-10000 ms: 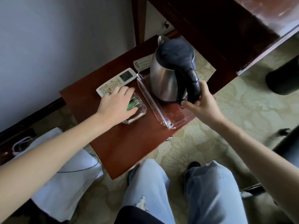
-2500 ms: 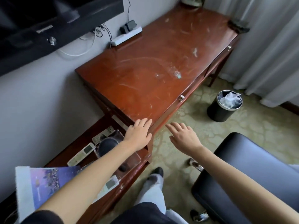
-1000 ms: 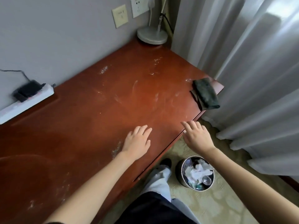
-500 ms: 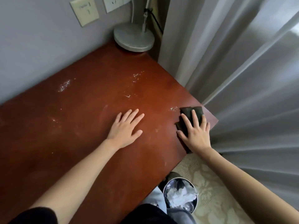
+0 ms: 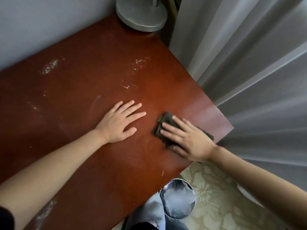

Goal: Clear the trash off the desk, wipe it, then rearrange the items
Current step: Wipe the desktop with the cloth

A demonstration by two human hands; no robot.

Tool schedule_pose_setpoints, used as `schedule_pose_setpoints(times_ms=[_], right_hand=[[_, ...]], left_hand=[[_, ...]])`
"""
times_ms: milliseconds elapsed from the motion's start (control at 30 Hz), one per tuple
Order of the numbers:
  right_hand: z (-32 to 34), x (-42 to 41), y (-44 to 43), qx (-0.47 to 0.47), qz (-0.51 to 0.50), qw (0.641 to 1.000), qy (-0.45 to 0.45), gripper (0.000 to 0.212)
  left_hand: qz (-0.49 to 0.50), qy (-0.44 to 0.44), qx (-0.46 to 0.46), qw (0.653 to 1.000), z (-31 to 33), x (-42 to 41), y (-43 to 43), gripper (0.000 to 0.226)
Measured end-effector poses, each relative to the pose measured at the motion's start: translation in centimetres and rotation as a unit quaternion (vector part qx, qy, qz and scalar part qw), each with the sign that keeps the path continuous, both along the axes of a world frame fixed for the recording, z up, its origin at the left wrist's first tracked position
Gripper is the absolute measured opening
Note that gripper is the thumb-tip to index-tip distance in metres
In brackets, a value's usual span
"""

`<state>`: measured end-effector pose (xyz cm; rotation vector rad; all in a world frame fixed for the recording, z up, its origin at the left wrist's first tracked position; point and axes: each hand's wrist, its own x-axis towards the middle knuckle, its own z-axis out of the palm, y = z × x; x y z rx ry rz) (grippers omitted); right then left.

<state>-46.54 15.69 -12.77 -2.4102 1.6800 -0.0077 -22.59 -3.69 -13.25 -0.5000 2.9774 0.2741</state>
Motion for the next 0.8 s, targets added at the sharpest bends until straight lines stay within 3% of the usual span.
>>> schedule_pose_setpoints(times_ms=[100,233,400,467,567,633,700,800], right_hand=[[0.0,-2.9,2.1,0.007,0.057,0.998,-0.025,0.051],[0.4,-7.7,-2.2,0.012,-0.134,0.99,-0.051,0.054],[0.5,-5.5,-9.3,0.011,-0.327,0.944,-0.05,0.055],[0.3,-3.2,-9.1,0.002,-0.282,0.959,-0.03,0.062],[0.1,-0.9,-5.3,0.004,-0.073,0.997,0.007,0.063],[0.5,-2.3,-5.5,0.008,-0.058,0.998,-0.002,0.06],[0.7,-3.4,-8.3,0.014,-0.178,0.983,-0.033,0.059],[0.5,-3.3,-15.2,0.007,-0.374,0.925,-0.063,0.053]], left_hand=[[0.001,0.008,0.005,1.0,0.0,-0.1,-0.1,0.058],[0.004,0.003,0.0,1.0,0.1,-0.2,-0.1,0.058],[0.006,-0.004,0.004,1.0,0.2,-0.1,0.1,0.057],[0.007,-0.001,0.015,1.0,0.4,-0.1,0.1,0.056],[0.006,-0.009,0.03,0.999,0.5,0.0,0.1,0.059],[0.0,-0.009,0.06,0.998,0.9,-0.1,-0.4,0.062],[-0.023,-0.004,0.097,0.995,1.8,0.1,-1.5,0.063],[-0.055,0.01,0.071,0.996,2.6,1.5,-6.0,0.06]])
